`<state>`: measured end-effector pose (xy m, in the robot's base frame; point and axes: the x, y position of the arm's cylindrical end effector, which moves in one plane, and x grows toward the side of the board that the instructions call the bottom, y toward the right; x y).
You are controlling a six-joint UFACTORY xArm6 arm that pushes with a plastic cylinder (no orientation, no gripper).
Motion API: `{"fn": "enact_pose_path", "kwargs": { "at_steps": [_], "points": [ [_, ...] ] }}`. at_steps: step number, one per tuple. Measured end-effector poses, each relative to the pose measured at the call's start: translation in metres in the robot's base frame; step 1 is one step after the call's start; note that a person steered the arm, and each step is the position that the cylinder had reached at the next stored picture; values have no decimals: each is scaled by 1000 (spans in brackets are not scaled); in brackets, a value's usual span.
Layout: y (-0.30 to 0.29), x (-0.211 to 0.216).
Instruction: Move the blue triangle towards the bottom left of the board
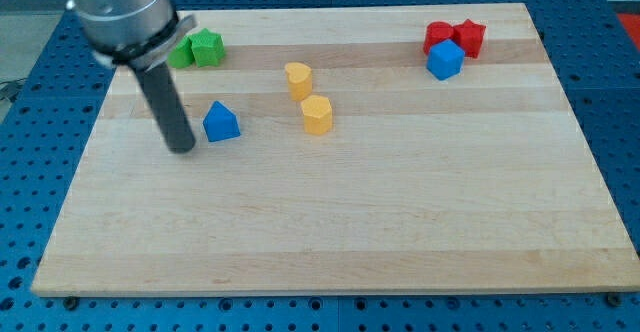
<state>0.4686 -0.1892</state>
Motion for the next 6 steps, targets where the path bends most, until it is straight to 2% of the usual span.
{"fn": "enact_pose_path", "kwargs": {
  "at_steps": [1,2,3,4,5,6],
  "points": [
    [-10,22],
    [-9,-21],
    [10,-98],
    [25,-103],
    [75,-53],
    [76,-49]
  ]
}}
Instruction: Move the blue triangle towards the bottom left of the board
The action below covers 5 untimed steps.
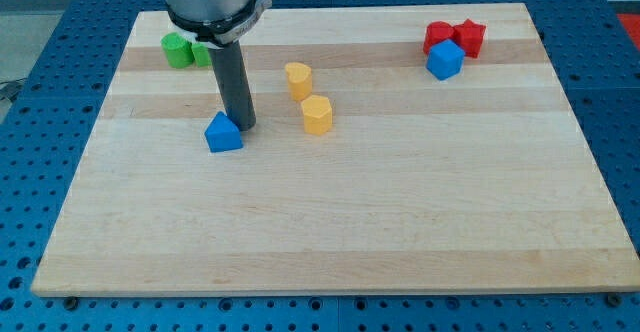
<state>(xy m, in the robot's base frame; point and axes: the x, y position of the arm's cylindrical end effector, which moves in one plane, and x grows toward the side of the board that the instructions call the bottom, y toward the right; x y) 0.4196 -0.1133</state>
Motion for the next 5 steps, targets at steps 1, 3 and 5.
{"fn": "enact_pose_path", "kwargs": {
  "at_steps": [1,3,5],
  "points": [
    [0,3],
    [-40,34],
    [-72,68]
  ]
}}
